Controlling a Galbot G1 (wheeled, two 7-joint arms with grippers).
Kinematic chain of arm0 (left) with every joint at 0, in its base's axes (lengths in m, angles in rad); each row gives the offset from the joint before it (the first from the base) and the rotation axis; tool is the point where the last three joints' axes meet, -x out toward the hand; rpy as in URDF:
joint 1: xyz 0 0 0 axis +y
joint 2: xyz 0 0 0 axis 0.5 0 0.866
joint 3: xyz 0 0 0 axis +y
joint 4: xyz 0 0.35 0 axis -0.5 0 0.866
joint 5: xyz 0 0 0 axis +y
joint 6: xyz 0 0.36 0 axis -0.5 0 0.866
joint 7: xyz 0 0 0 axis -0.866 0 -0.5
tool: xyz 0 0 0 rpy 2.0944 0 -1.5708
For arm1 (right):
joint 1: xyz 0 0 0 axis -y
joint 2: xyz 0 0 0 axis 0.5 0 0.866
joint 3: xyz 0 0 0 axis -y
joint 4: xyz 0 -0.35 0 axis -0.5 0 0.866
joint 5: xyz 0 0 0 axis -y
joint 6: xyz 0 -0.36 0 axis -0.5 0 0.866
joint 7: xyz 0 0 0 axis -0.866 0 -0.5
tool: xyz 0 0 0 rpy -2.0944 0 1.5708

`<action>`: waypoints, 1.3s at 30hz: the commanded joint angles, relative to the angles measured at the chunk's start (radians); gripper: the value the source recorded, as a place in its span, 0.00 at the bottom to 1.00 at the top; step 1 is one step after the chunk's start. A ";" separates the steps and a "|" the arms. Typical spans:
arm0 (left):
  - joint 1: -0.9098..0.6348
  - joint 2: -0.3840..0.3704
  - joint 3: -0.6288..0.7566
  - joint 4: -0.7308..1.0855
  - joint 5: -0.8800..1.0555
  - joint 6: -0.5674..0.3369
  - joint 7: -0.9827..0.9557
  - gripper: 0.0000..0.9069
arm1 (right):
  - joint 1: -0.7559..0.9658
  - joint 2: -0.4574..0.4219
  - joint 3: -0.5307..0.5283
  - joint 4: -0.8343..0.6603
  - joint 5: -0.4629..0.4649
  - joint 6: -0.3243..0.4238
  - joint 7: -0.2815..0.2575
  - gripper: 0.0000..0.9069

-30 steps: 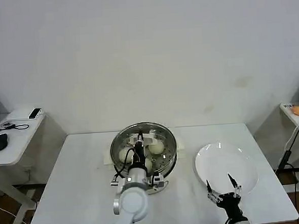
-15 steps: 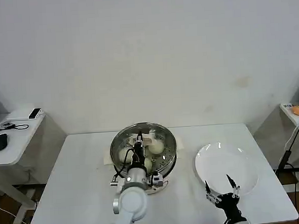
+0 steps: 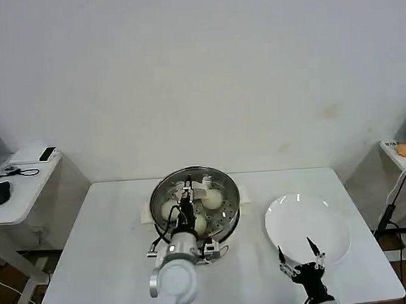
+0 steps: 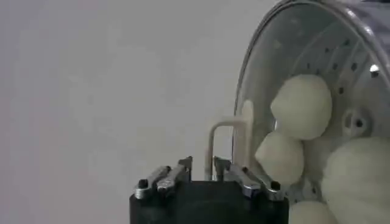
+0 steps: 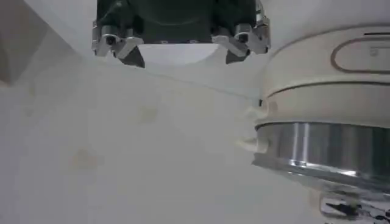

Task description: Take steamed baozi put them in steamer then cover it.

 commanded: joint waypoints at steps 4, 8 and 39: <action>0.124 0.063 -0.010 -0.219 -0.075 -0.023 -0.027 1.00 | 0.000 0.000 -0.001 -0.005 0.003 0.003 0.002 1.00; 0.195 0.099 -0.062 -0.306 -0.143 -0.039 -0.064 1.00 | -0.005 -0.008 -0.006 -0.002 0.018 -0.006 0.004 1.00; 0.736 0.134 -0.622 -0.245 -1.827 -0.398 -0.512 1.00 | -0.168 -0.363 -0.005 0.145 0.472 -0.144 -0.034 1.00</action>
